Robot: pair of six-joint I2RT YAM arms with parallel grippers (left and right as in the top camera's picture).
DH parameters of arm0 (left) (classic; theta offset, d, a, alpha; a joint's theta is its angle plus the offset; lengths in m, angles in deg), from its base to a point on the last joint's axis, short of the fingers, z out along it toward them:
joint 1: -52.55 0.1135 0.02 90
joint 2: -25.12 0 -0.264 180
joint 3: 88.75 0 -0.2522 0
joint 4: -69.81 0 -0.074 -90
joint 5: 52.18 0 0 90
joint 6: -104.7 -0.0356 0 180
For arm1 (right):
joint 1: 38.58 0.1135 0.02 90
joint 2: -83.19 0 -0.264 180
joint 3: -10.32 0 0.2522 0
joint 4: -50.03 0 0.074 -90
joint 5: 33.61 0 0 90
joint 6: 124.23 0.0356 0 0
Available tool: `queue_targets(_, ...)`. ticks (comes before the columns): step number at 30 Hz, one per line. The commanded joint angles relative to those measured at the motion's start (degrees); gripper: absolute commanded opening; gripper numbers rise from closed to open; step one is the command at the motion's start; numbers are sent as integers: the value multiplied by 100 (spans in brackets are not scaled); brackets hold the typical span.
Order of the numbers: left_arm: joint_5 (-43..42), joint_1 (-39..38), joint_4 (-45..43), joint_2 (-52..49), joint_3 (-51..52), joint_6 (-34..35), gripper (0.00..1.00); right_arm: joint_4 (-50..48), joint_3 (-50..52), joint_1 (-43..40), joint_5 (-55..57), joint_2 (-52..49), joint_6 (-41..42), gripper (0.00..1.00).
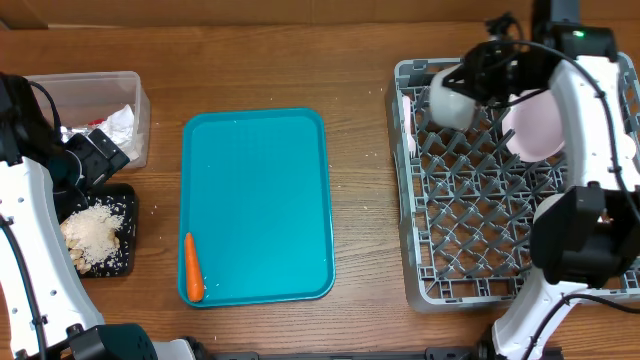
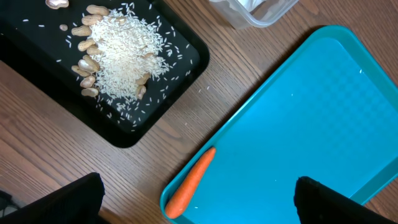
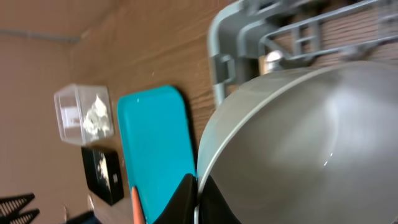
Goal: Sort waste into correct bins and load items into the dishwasher rack
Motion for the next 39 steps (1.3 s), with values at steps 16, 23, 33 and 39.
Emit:
queue_targets(16, 61, 20, -4, 2, 4, 35, 100, -1086, 990, -358, -1679, 155, 26, 4)
queue_targets(23, 61, 20, -4, 2, 4, 35, 100, -1335, 1005, -356, -3121, 155, 24, 4)
queue_targets(33, 61, 20, -4, 2, 4, 35, 100, -1204, 1040, -350, -1969, 151, 20, 4)
queue_targets(39, 61, 20, -4, 2, 4, 35, 100, -1364, 1349, -352, -1832, 57, 20, 4)
